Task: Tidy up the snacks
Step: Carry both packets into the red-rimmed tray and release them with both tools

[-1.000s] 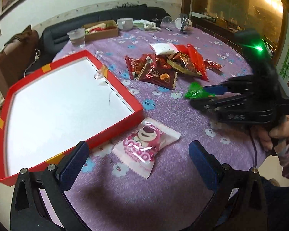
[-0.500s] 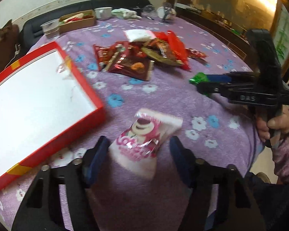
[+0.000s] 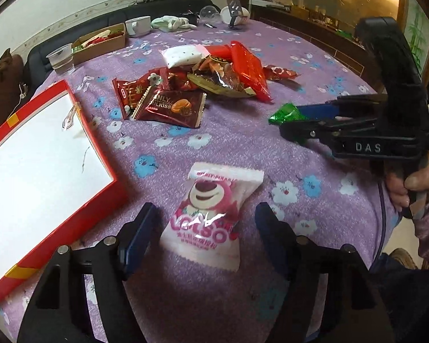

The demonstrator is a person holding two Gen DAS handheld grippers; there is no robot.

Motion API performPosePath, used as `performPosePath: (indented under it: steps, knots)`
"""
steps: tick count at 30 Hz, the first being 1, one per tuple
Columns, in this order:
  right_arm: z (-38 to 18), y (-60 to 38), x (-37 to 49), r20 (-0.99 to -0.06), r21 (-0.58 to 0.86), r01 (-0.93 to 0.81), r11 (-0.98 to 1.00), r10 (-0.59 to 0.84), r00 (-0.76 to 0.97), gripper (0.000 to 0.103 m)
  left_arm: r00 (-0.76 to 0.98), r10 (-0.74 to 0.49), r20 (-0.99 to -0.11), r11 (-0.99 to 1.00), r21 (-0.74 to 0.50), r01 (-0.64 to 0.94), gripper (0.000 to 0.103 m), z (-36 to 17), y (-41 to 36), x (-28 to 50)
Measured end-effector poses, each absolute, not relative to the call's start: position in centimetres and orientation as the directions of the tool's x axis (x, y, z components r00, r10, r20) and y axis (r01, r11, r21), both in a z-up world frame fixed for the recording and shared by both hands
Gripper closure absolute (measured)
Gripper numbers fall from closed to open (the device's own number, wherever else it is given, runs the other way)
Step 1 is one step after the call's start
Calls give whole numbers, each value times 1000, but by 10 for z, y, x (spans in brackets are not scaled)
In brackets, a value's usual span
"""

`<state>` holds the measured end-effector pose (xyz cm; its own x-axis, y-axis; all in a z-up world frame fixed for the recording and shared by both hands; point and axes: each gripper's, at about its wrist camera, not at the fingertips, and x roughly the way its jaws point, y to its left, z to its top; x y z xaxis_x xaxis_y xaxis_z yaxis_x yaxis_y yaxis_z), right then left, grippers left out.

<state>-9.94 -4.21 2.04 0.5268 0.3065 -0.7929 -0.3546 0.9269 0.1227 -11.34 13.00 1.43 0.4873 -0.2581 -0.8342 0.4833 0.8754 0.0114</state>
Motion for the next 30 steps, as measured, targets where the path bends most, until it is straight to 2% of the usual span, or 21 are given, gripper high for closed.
performPosePath:
  steps: [1, 2, 9, 16, 23, 30]
  knots:
    - [20, -42, -99, -793, 123, -354, 927, 306, 527, 61, 491, -272, -828, 876, -2, 482, 61, 16, 131, -112]
    - [20, -42, -99, -793, 121, -354, 927, 305, 528, 61, 491, -290, -822, 875, -19, 484, 63, 16, 132, -113]
    - [20, -38, -101, -795, 82, -340, 937, 267, 544, 68, 514, -333, -791, 894, -91, 439, 66, 16, 137, -119]
    - [23, -38, -102, -784, 180, -334, 925, 340, 519, 71, 604, -349, -716, 909, -101, 405, 66, 42, 157, -143]
    - [38, 14, -105, -747, 222, -430, 875, 436, 502, 72, 724, -269, -635, 959, -106, 263, 66, 78, 215, -150]
    - [64, 83, -95, -665, 258, -529, 808, 546, 510, 72, 733, -119, -670, 992, -111, 60, 66, 63, 263, -129]
